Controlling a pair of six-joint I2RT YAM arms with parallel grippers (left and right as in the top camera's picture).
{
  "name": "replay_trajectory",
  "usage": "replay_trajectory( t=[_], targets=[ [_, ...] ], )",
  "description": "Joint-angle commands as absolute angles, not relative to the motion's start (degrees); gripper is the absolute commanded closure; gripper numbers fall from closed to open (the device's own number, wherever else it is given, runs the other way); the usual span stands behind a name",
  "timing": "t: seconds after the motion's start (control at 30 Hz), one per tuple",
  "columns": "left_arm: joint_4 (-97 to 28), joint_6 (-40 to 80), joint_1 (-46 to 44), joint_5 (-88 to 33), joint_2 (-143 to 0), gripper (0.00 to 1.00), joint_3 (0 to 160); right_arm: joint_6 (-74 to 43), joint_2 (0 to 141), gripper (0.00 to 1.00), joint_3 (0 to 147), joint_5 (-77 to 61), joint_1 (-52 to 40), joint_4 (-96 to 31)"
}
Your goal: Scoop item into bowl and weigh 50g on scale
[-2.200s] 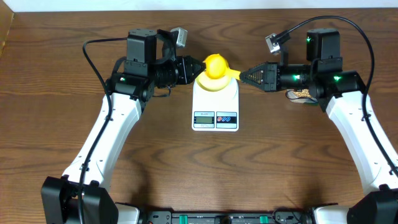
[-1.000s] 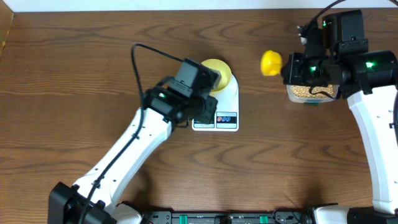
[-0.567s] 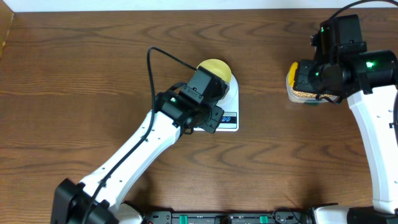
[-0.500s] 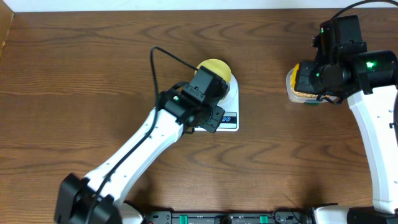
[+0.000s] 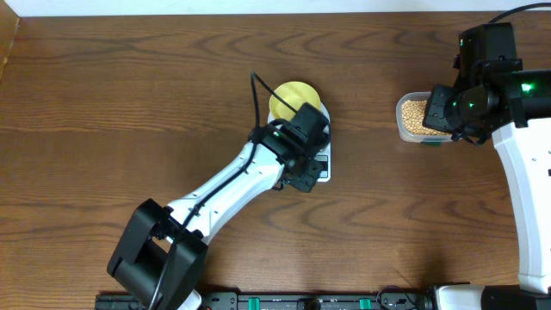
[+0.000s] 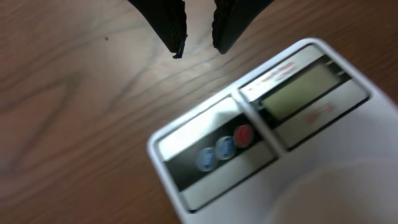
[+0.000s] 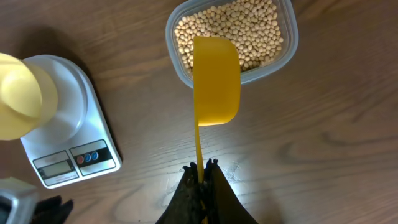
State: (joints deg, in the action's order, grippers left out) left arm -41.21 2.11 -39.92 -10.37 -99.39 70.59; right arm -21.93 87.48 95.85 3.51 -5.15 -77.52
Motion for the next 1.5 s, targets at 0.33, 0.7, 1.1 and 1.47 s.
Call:
replay_trajectory(
  t=[0.33,0.7,1.1,1.47],
  targets=[
    [-37.7,0.0,-40.8,-10.4,-104.2,0.81,70.3,-22.2,87.4,0.99,96.8,4.4,-4.8,-77.6],
    [-33.5,0.0,-40.8,-7.8,-105.3,0.81,70.3,-21.5,87.4,0.99,96.8,4.4,-4.8,-77.6],
    [-32.0,0.0,-40.8,-5.4,-108.3,0.81,70.3,-20.9,87.4,0.99,96.8,4.4,-4.8,-77.4],
    [-31.1,0.0,-40.8,-3.3,-108.4,0.81,70.3,-20.9,87.4,0.99,96.8,4.4,-4.8,-77.3]
  ],
)
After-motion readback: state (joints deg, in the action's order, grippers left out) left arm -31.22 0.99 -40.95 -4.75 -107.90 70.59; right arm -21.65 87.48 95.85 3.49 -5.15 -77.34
